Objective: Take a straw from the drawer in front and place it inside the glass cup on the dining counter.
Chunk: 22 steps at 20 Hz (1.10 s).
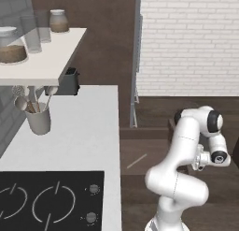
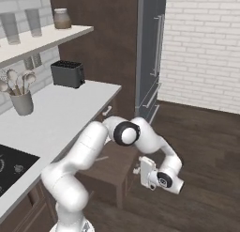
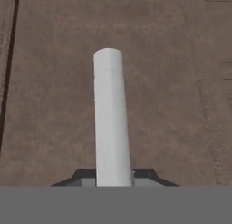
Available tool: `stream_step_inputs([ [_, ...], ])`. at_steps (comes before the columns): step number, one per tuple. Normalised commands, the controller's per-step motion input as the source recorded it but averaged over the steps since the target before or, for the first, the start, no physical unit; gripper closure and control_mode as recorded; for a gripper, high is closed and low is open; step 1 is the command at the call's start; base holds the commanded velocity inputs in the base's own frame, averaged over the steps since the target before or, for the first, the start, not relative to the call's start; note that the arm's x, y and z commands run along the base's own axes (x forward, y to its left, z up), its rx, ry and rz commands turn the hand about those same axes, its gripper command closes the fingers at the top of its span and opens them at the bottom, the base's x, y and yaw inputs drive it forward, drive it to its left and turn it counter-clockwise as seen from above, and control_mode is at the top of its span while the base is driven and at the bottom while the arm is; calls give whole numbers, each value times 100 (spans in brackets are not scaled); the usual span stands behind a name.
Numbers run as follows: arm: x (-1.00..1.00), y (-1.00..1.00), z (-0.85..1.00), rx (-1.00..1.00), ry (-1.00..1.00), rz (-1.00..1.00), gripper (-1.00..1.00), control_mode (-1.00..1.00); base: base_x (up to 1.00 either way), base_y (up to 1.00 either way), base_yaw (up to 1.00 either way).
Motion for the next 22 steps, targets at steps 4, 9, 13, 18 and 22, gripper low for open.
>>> stream_step_inputs([
  [4, 9, -100, 0, 0, 10, -4, 100, -100, 0, 0, 0],
  [9, 27, -93, -1, 0, 11, -3, -100, -100, 0, 0, 0],
  [13, 56, -61, -13, -10, 4, -5, -100, -100, 0, 0, 0],
  [18, 28, -10, 4, -22, -1, -5, -100, -100, 0, 0, 0],
  [22, 6, -16, 30, -28, -1, -3, -100, -100, 0, 0, 0],
])
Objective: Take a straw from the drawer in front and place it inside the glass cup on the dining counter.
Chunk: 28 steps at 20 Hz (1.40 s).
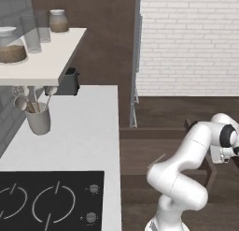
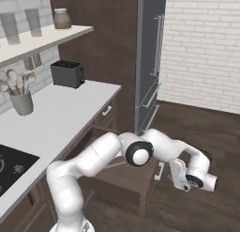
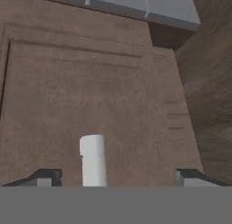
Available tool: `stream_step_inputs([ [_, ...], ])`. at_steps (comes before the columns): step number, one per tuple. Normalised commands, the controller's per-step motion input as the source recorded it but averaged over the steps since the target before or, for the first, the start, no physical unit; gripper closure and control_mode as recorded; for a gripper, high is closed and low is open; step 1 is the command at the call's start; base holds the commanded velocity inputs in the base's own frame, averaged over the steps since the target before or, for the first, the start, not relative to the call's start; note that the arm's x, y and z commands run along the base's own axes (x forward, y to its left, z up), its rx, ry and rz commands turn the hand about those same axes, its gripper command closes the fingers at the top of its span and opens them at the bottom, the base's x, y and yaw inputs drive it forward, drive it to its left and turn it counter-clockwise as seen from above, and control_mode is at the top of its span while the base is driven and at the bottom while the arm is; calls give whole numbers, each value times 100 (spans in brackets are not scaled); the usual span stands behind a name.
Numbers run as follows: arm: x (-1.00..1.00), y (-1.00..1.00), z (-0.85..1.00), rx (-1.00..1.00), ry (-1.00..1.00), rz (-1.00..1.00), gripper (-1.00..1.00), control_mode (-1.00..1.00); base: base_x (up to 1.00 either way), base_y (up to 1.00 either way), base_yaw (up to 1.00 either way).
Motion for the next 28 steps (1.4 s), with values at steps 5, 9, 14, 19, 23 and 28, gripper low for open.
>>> stream_step_inputs([
  [5, -20, 1, 76, -22, -6, -1, -100, -100, 0, 0, 0],
  [9, -61, 44, 100, -18, -21, -1, -100, -100, 0, 0, 0],
  [14, -56, 54, 100, -20, -27, -2, -100, -100, 0, 0, 0],
  [19, -23, 54, 100, -29, -20, -2, -100, -100, 0, 0, 0],
  [23, 0, 59, 100, -33, -4, -5, -100, -100, 0, 0, 0],
  [28, 0, 70, 100, -27, 19, -8, -100, -100, 0, 0, 0],
])
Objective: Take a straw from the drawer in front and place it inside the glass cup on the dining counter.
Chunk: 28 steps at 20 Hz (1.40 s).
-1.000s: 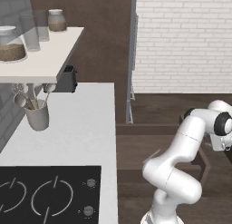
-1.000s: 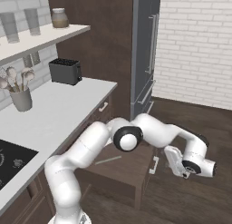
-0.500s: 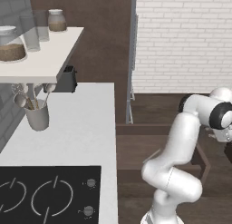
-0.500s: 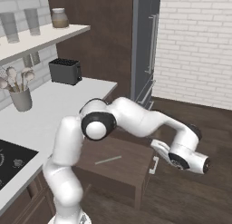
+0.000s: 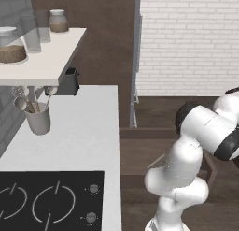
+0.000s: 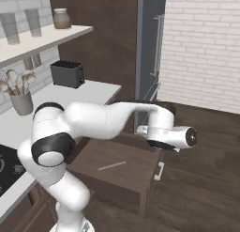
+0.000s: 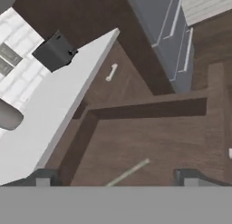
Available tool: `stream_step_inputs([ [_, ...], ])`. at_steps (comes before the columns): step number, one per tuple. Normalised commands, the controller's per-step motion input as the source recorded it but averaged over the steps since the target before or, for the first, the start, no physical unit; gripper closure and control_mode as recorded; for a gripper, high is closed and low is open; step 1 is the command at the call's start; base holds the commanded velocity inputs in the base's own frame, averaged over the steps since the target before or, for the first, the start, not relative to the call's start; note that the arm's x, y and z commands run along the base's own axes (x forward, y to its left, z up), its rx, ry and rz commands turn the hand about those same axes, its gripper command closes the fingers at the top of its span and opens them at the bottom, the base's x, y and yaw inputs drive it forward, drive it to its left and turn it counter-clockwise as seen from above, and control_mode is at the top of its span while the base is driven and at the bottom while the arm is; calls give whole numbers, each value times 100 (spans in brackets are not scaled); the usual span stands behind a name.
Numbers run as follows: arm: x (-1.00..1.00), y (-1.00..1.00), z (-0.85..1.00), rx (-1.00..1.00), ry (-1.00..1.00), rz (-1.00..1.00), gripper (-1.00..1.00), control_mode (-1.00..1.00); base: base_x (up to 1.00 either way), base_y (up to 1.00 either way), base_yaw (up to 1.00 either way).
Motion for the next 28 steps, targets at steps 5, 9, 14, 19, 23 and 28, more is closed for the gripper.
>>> stream_step_inputs([
  [5, 0, 85, 95, -30, 26, -9, -100, -100, 0, 0, 0],
  [9, 0, 99, 31, -34, 34, -19, -100, -100, 0, 0, 0],
  [14, 0, 76, -1, -28, 36, -25, -100, -100, 0, 0, 0],
  [19, 0, 30, -24, -22, 23, -28, -100, -100, 0, 0, 0],
  [23, 10, 0, -33, -4, 12, -28, -100, -100, 0, 0, 0],
  [28, 29, 0, -48, 0, 10, -23, -100, -100, 0, 0, 0],
])
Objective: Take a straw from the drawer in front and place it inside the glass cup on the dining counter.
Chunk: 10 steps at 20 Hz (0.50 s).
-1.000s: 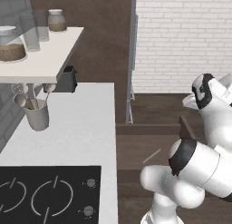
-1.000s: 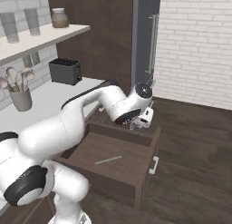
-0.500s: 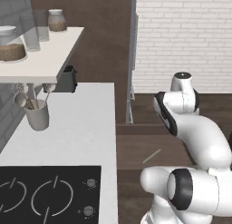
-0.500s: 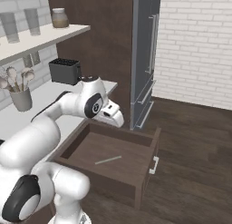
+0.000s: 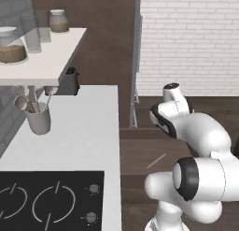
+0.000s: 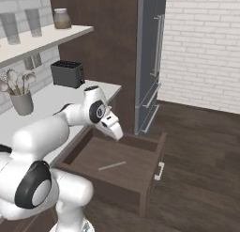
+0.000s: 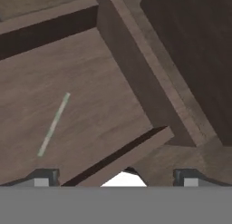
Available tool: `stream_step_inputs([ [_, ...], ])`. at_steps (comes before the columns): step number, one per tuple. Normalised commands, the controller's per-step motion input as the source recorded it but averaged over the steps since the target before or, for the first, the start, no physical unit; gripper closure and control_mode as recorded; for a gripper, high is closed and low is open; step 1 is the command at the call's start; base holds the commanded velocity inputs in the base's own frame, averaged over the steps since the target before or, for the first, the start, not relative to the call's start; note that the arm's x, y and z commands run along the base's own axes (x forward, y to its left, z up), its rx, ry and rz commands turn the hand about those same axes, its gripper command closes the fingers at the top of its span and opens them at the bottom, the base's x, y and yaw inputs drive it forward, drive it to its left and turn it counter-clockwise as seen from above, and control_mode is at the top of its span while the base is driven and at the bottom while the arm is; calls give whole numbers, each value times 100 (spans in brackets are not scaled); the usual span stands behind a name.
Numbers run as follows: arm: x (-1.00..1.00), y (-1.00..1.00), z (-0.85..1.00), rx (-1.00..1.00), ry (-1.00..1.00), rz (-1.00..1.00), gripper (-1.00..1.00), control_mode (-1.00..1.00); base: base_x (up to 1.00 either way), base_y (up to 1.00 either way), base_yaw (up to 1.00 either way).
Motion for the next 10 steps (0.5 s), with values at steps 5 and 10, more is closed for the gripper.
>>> stream_step_inputs([
  [5, 27, 0, -39, 2, 5, -18, -100, -100, 0, 0, 0],
  [10, 26, 1, -32, 0, 0, -15, -100, -100, 0, 0, 0],
])
